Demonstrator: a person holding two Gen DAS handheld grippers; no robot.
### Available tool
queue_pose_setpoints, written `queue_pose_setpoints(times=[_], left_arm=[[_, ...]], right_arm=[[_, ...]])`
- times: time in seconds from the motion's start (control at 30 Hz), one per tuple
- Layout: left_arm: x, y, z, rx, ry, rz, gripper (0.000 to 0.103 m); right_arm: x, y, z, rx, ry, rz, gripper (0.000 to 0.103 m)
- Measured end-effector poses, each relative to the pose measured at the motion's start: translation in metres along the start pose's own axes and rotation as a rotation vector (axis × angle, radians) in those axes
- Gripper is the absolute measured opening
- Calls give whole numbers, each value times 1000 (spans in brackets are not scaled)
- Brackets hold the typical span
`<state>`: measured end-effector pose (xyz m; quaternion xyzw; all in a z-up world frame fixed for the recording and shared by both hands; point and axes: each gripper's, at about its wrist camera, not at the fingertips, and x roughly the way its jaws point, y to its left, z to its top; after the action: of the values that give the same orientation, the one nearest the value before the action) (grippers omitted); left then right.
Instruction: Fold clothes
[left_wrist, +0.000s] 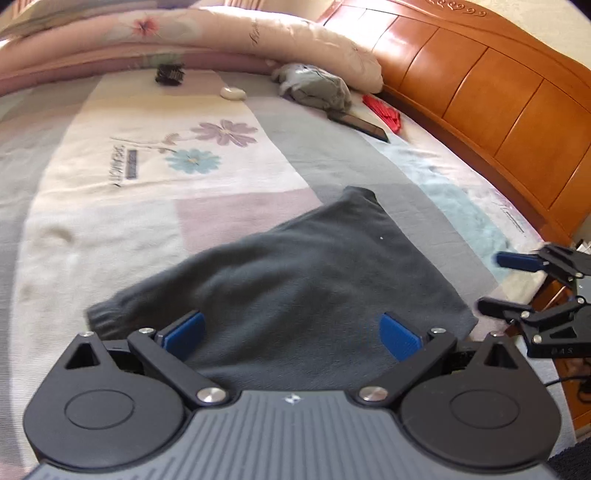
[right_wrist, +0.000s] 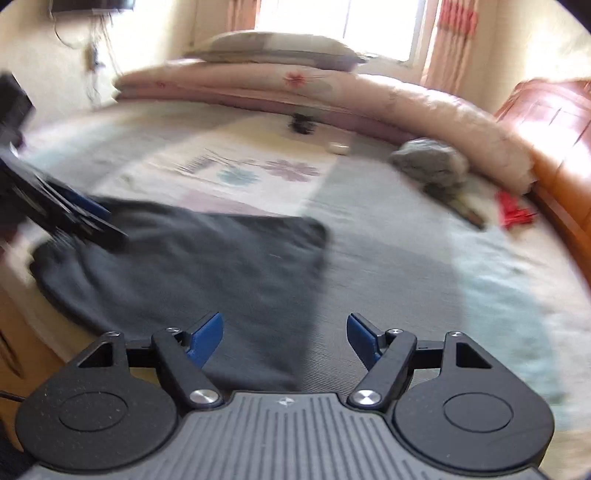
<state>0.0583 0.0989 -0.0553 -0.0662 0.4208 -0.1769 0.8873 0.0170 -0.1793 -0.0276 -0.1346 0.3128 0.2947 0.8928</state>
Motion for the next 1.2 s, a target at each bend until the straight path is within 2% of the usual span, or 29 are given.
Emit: queue_pose_setpoints(times=[0.07,0.17,0.2,0.33,0.47,0.53,0.6,0.63,0.77,0.83,1.03,1.2], left_arm=[[10,5,-4,-32,34,5,101],[5,14,-11,-70,14,-11,101],[3,16,-11,-84,14,-16,101],[0,12,3,-98,4,-18,101],[11,-11,23,-52,-30,-106,101],[24,-24,30,-27,-15,-144,101],[40,-33,31,-11,25,-151,102],[49,-35,30,-10,40,-128,102],[59,-26,24,-13,10,-102,102],[59,-21,23,-33,-2,-120,102],[36,-19,26,-46,-28,-94,102],[16,-11,24,-49,-68,-15,102]], right_arm=[[18,3,-1,49,12,90,78],[46,2,-14,127,106,108,78],[44,2,-19,131,76,114,80],[41,-2,-23,160,60,138,81],[41,-2,-25,166,55,136,81],[41,-1,-25,157,56,131,81],[41,-1,-25,159,56,129,81],[40,-2,-25,166,55,130,81],[38,-5,-26,184,54,135,82],[39,-5,-25,184,54,137,82],[34,-7,-11,190,45,130,83],[52,-13,2,205,51,155,84]])
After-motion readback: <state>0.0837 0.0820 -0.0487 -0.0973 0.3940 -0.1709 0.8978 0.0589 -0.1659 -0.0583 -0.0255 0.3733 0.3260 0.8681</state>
